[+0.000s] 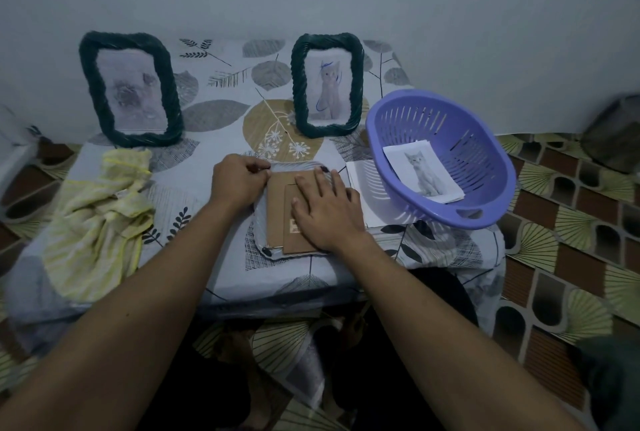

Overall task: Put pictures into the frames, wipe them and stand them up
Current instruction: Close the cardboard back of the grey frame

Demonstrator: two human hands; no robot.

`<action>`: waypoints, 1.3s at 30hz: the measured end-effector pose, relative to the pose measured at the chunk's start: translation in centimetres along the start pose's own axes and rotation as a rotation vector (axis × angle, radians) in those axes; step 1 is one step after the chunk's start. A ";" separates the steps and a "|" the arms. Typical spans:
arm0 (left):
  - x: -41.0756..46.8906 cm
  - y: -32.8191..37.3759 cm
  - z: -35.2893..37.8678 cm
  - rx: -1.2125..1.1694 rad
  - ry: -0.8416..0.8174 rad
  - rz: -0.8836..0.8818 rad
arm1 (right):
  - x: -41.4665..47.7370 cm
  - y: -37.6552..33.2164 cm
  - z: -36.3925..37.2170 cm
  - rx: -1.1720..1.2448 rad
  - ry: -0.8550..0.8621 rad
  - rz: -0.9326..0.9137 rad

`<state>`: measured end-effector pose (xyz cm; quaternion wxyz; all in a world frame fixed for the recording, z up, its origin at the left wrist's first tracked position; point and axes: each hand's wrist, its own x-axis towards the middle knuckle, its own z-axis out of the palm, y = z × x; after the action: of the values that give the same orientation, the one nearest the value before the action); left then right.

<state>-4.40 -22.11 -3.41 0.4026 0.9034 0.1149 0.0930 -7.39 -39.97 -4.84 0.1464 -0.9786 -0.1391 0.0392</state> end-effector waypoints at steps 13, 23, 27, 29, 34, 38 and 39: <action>1.6 -0.6 -0.6 -0.037 -0.157 -0.007 | 0.0 0.0 0.0 0.011 -0.020 0.003; 1.0 -1.1 -1.4 -0.122 -0.268 -0.025 | -0.1 -0.1 -0.3 0.016 -0.040 0.004; -1.4 -1.5 -2.1 -0.044 -0.259 0.055 | -0.1 0.0 -0.3 0.023 -0.047 0.009; -3.2 -2.2 -1.9 0.064 -0.242 0.137 | -0.1 -0.1 -0.3 0.021 -0.046 0.009; -6.2 -3.2 -1.5 0.402 -0.267 0.172 | -0.1 -0.1 -0.4 0.022 -0.055 0.012; -6.9 -3.5 -1.5 0.502 -0.319 0.179 | -0.2 -0.1 -0.5 0.032 -0.068 0.011; -6.9 -3.5 -1.5 0.530 -0.325 0.176 | -0.2 -0.1 -0.5 0.031 -0.069 0.010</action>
<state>-11.88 -20.73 -5.61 0.1566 0.9863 -0.0090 -0.0512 -7.54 -40.11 -4.35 0.1564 -0.9749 -0.1387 0.0760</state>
